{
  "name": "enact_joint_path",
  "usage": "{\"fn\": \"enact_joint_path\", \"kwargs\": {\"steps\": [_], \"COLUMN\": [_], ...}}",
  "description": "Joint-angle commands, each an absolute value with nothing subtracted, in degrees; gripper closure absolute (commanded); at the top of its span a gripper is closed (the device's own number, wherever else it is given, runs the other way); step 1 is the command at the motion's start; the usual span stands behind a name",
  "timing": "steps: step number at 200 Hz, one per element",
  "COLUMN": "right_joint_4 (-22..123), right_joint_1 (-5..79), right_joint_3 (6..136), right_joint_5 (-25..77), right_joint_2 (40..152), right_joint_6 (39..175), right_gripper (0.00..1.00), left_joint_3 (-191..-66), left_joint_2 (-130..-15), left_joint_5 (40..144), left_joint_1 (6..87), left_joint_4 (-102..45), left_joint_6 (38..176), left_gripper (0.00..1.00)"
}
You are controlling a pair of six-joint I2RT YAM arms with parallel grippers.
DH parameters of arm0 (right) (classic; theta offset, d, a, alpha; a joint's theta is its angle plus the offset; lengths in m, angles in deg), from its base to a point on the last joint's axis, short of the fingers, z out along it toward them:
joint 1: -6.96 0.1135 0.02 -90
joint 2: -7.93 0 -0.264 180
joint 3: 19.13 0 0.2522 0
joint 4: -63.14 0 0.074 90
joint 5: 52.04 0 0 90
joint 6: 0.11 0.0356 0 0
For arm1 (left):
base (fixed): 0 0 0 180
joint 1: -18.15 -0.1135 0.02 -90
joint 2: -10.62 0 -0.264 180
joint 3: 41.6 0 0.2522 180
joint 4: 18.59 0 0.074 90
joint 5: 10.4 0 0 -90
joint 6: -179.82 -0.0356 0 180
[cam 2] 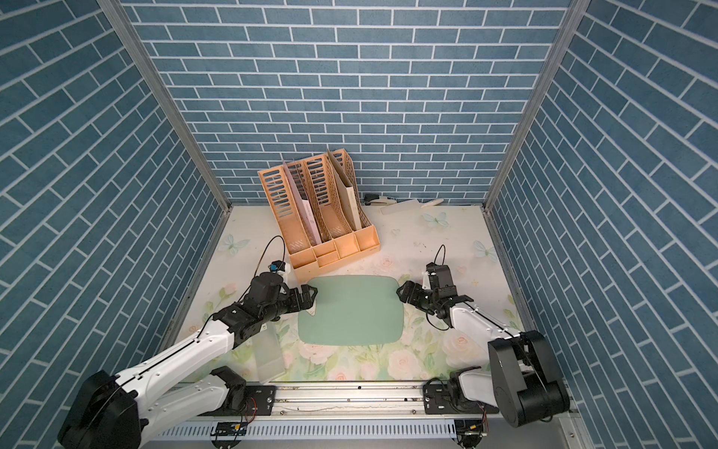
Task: Align the knife with the edge of the cutting board
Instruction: Move the work surface to the center of the board.
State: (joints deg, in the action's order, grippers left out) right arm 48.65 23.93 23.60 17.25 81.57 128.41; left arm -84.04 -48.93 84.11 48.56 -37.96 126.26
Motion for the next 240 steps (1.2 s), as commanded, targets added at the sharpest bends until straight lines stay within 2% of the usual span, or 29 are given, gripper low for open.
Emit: {"fn": "enact_joint_path", "kwargs": {"steps": [1, 75, 119, 191, 240], "right_joint_4": [49.6, 53.2, 54.7, 56.3, 56.3], "right_joint_1": [23.9, 24.2, 25.3, 26.6, 26.5], "right_joint_3": [22.9, 20.1, 20.3, 20.6, 21.5], "right_joint_5": [14.9, 11.4, 9.8, 10.3, 11.3], "right_joint_2": [83.0, 87.2, 90.2, 91.9, 93.4], "right_joint_6": [126.5, 126.6, 126.5, 126.8, 125.8], "right_gripper": [0.16, 0.16, 0.16, 0.16, 0.15], "left_joint_3": [-81.8, -77.3, -75.1, -74.6, -72.9], "left_joint_2": [-50.1, -55.7, -54.9, -58.1, -56.2], "left_joint_5": [88.7, 89.1, 88.2, 92.8, 93.5], "left_joint_1": [47.3, 46.6, 46.6, 46.6, 46.6], "left_joint_4": [-35.5, -30.5, -29.6, -26.2, -26.4], "left_joint_6": [127.2, 127.9, 128.0, 128.8, 128.6], "left_gripper": [0.00, 0.02, 0.01, 0.04, 0.05]}}
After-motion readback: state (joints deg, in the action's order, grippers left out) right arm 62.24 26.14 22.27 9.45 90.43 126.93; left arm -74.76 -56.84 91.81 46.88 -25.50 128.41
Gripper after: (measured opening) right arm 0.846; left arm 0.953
